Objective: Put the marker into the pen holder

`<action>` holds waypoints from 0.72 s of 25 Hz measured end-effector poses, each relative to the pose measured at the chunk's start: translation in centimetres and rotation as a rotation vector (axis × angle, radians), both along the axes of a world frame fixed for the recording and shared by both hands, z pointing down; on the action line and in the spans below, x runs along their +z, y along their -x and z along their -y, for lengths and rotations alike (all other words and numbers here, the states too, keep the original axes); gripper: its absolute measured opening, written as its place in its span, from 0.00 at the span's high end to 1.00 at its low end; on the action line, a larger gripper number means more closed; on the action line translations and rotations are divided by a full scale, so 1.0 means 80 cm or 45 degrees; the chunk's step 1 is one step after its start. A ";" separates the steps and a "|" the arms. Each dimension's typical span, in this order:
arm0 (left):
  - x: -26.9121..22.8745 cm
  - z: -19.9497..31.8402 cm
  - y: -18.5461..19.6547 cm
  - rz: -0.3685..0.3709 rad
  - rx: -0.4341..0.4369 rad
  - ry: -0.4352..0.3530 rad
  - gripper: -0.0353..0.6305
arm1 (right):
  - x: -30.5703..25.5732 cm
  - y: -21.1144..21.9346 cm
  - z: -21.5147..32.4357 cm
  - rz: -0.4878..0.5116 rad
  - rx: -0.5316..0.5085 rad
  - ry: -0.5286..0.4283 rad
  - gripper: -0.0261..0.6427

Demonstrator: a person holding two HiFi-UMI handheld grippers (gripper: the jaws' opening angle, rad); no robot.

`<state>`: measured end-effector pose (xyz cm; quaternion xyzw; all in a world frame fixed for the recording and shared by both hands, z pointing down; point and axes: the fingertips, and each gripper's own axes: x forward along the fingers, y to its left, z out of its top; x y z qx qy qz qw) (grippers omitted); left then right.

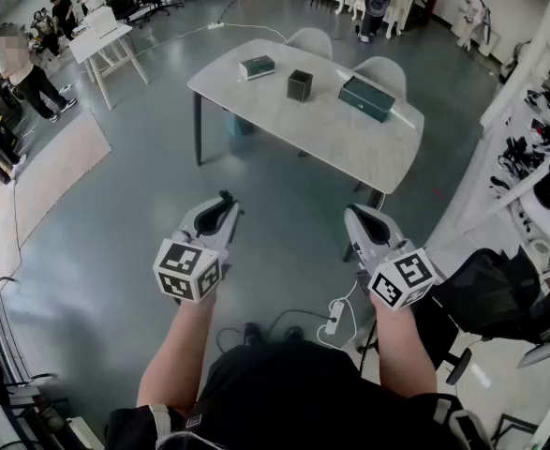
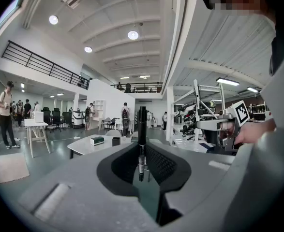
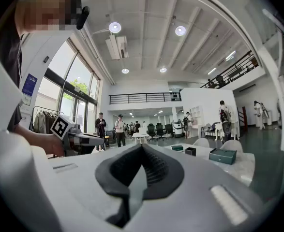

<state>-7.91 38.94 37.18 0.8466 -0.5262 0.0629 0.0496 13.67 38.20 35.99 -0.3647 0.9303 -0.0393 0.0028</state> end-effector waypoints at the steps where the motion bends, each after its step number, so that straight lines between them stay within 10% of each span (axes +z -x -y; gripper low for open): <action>1: -0.002 0.000 -0.002 0.002 0.001 -0.004 0.87 | -0.001 -0.002 -0.001 0.001 -0.001 0.002 0.96; 18: -0.010 -0.024 -0.056 -0.001 -0.020 -0.019 0.87 | 0.004 -0.041 -0.028 0.019 -0.058 -0.006 0.96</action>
